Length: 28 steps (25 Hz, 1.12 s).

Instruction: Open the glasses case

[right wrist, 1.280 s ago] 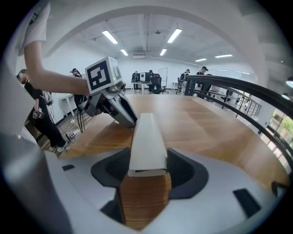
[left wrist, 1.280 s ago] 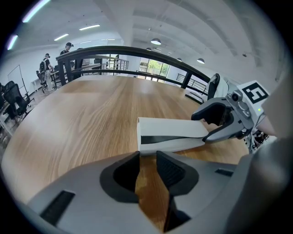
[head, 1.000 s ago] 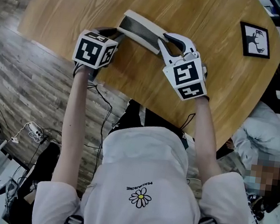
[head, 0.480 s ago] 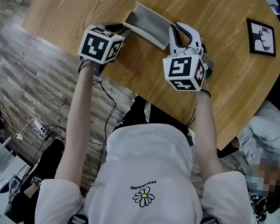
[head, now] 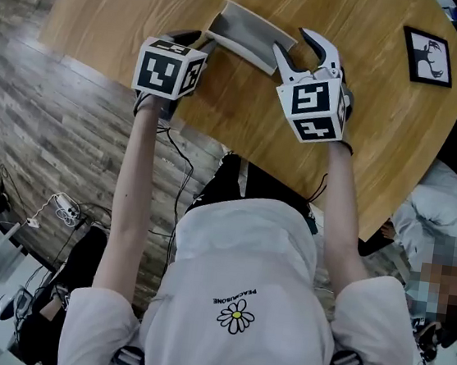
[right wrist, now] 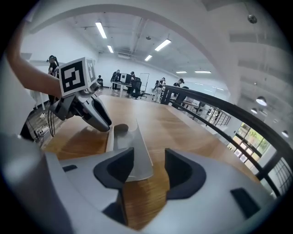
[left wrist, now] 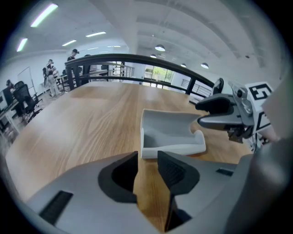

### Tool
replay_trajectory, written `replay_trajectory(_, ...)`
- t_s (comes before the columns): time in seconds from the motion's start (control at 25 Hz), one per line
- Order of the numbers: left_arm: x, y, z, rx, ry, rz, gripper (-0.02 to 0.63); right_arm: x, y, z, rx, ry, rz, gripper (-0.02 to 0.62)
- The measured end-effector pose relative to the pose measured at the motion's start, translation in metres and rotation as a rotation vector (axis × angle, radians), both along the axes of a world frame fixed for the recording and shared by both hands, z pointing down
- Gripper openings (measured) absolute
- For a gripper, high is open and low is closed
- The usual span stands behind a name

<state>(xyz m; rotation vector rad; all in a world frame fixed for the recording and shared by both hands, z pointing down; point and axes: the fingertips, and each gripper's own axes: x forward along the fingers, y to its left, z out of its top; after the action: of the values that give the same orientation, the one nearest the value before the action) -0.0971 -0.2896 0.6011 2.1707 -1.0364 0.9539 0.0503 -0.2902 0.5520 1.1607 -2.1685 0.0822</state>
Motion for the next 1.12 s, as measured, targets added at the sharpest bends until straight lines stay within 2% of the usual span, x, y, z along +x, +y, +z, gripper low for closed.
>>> replay_trajectory(0.12, -0.003, -0.004, -0.033, 0.087, 0.097, -0.111, 0.151, 0.002, 0.004, -0.029, 0.072, -0.004, 0.026, 0.209)
replay_trajectory(0.2, -0.006, 0.001, -0.064, 0.162, 0.140, -0.167, 0.143, 0.001, 0.010, -0.058, 0.126, -0.054, 0.050, 0.227)
replay_trajectory(0.28, -0.010, 0.011, -0.102, 0.259, 0.188, -0.214, 0.102, -0.002, 0.017, -0.097, 0.193, -0.156, 0.085, 0.255)
replay_trajectory(0.4, -0.015, 0.026, -0.168, 0.426, 0.264, -0.266, 0.036, -0.010, 0.029, -0.164, 0.284, -0.345, 0.098, 0.258)
replay_trajectory(0.52, -0.016, 0.050, -0.231, 0.585, 0.344, -0.290, 0.018, -0.021, 0.051, -0.226, 0.389, -0.482, 0.073, 0.254)
replay_trajectory(0.56, -0.017, 0.062, -0.247, 0.630, 0.364, -0.295, 0.018, -0.026, 0.062, -0.241, 0.423, -0.506, 0.061, 0.250)
replay_trajectory(0.64, -0.019, 0.086, -0.275, 0.711, 0.392, -0.307, 0.017, -0.033, 0.083, -0.266, 0.490, -0.539, 0.052, 0.174)
replay_trajectory(0.8, -0.020, 0.120, -0.319, 0.855, 0.391, -0.328, 0.017, -0.043, 0.116, -0.299, 0.590, -0.586, 0.043, 0.008)
replay_trajectory(0.92, -0.022, 0.133, -0.330, 0.920, 0.371, -0.349, 0.017, -0.053, 0.129, -0.303, 0.623, -0.587, 0.002, 0.006)
replay_trajectory(1.12, -0.035, 0.150, -0.322, 0.960, 0.317, -0.395, 0.017, -0.064, 0.146, -0.282, 0.591, -0.546, -0.014, 0.006)
